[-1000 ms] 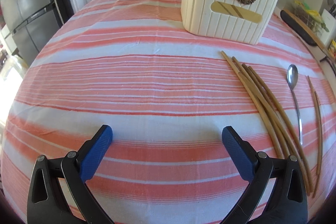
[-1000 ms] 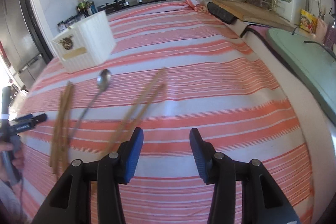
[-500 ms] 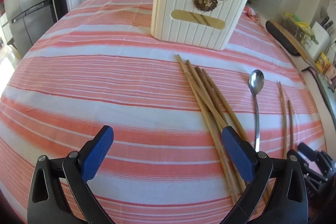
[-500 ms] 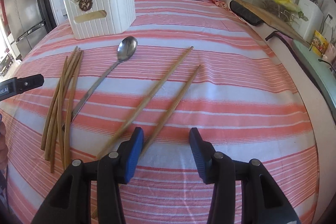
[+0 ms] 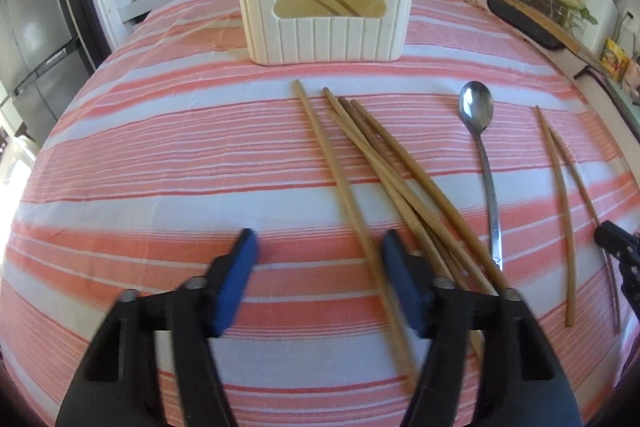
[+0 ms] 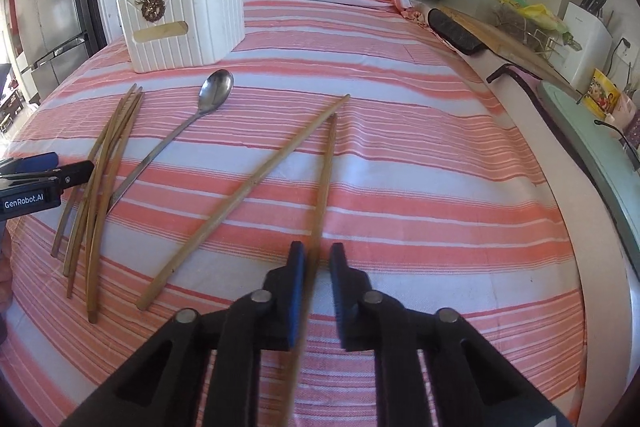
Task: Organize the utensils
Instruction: 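Grasp another loose chopstick with the right tool while the left tool approaches the chopstick bundle, then grasp a loose wooden chopstick with the left tool while the right tool holds its chopstick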
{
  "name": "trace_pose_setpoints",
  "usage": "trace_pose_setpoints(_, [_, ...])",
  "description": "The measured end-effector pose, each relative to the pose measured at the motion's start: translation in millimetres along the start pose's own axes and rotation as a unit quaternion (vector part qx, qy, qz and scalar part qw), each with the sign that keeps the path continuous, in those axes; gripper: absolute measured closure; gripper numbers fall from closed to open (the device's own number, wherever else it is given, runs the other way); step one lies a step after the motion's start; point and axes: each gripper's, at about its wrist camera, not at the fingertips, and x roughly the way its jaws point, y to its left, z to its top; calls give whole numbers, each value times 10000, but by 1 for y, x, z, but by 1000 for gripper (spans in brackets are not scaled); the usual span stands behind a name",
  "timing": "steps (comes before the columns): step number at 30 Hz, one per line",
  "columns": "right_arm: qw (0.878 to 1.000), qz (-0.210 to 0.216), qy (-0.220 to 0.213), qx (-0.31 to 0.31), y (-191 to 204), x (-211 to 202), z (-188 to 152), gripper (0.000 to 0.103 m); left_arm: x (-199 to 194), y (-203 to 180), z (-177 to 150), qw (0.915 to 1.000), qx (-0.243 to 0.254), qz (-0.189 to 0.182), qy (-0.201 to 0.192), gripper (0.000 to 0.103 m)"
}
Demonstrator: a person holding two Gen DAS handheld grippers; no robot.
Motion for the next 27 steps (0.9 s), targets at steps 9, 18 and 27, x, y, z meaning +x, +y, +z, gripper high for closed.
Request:
trace_pose_setpoints(9, [9996,70,182,195,-37,-4,-7,96,-24,46,-28,9997,-237,3,92,97])
trace_pose_setpoints(18, [9967,349,725,61,-66,-2,-2,94,-30,80,-26,9982,108,-196,552,28])
trace_pose_setpoints(27, [9868,785,1388,-272,-69,29,39,83,17,83,27,9910,696,-340,1089,31])
